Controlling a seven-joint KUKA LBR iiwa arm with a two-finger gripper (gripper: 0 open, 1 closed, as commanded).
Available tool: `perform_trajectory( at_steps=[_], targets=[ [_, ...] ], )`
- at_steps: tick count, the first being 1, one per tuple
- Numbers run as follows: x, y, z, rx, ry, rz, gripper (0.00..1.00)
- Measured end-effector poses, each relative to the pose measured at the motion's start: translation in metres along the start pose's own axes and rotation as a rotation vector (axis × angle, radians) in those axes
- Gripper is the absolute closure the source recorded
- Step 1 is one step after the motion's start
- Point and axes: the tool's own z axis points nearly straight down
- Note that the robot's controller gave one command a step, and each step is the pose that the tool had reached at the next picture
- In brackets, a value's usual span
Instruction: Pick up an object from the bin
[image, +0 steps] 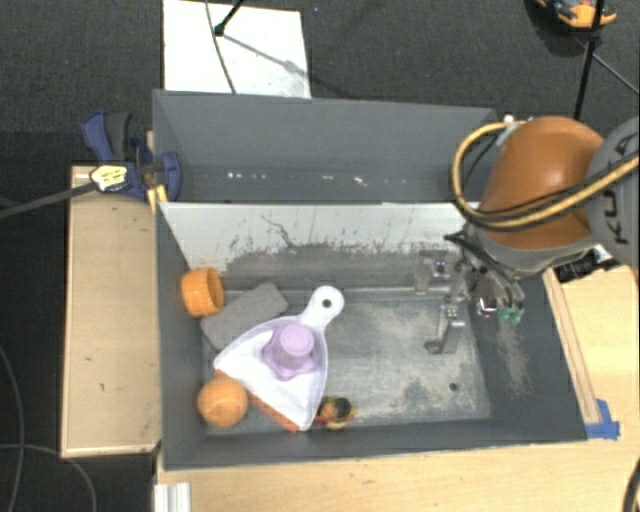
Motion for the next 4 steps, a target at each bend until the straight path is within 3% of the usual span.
perform_trajectory(
  at_steps=[1, 2, 3, 4],
  targets=[
    [-0.002, 0.0, -0.005, 0.0, -0.008, -0.001, 0.0],
    [-0.01, 0.042, 0.033, 0.001, -0.011, -0.133, 0.0],
    [0.01, 0.077, 0.042, 0.0, -0.006, -0.02, 0.0],
    [0.0, 0.096, 0.041, -0.001, -0.009, 0.131, 0.0]
  ],
)
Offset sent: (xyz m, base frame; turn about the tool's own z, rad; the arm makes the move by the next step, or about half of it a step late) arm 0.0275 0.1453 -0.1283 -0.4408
